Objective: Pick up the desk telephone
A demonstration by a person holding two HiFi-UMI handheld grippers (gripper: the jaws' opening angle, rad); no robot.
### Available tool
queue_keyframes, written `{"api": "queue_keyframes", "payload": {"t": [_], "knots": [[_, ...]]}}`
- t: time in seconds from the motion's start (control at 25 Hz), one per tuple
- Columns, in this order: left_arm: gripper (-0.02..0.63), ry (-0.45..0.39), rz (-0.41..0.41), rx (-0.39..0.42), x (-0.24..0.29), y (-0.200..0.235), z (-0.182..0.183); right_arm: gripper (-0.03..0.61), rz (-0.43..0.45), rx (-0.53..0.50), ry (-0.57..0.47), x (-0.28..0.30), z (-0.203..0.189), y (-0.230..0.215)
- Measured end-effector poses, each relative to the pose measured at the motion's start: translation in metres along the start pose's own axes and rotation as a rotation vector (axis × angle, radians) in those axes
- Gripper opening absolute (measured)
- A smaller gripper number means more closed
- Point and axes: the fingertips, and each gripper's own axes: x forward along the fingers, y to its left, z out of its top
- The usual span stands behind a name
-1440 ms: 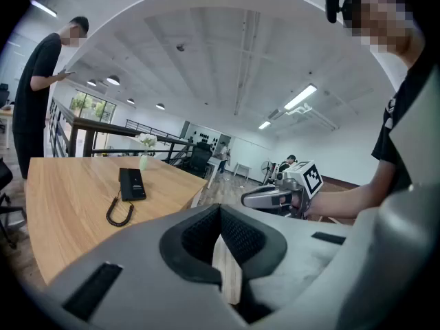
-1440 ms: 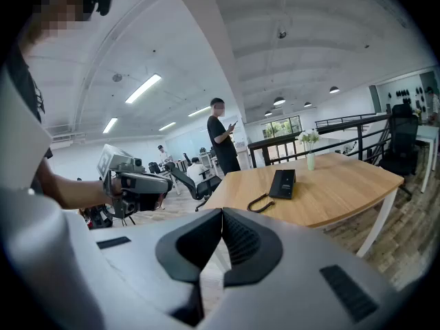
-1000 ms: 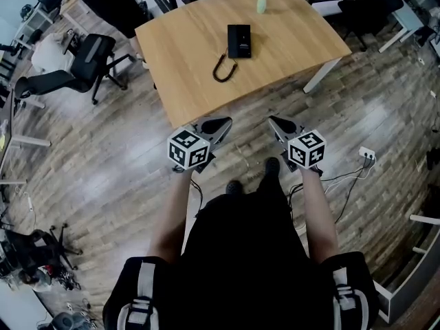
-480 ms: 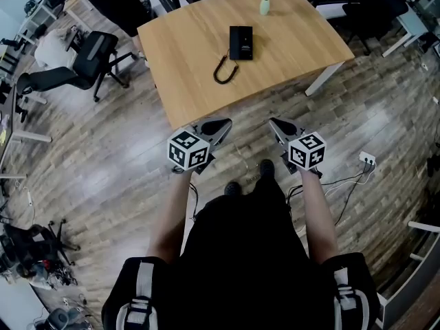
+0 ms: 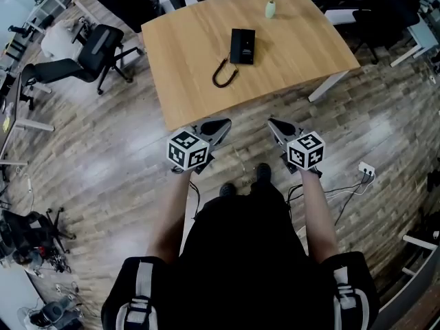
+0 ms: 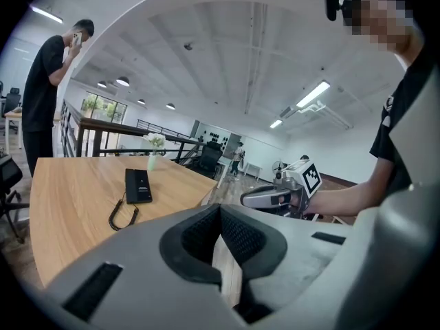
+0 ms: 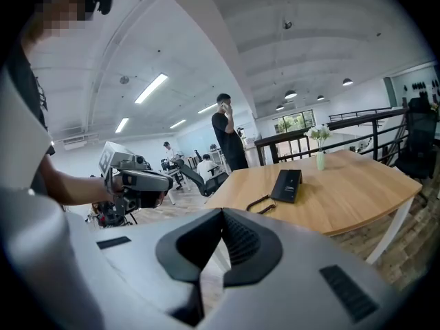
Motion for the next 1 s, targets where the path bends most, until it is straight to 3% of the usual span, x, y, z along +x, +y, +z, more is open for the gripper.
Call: {"api": "queue_keyframes", "payload": {"t": [0.68,1.0], "knots": [[0.021,-0.011,0.115,-0.025,0.062,-0.001,0.03,0.023,0.067,0.02,-0.005,-0.015,0.023,-0.085],[0.021,-0.021,0.182,-0.053,0.074,0.002,0.033,0.023,0.134,0.01,0.011,-0.007,0.027,-0.1]]}}
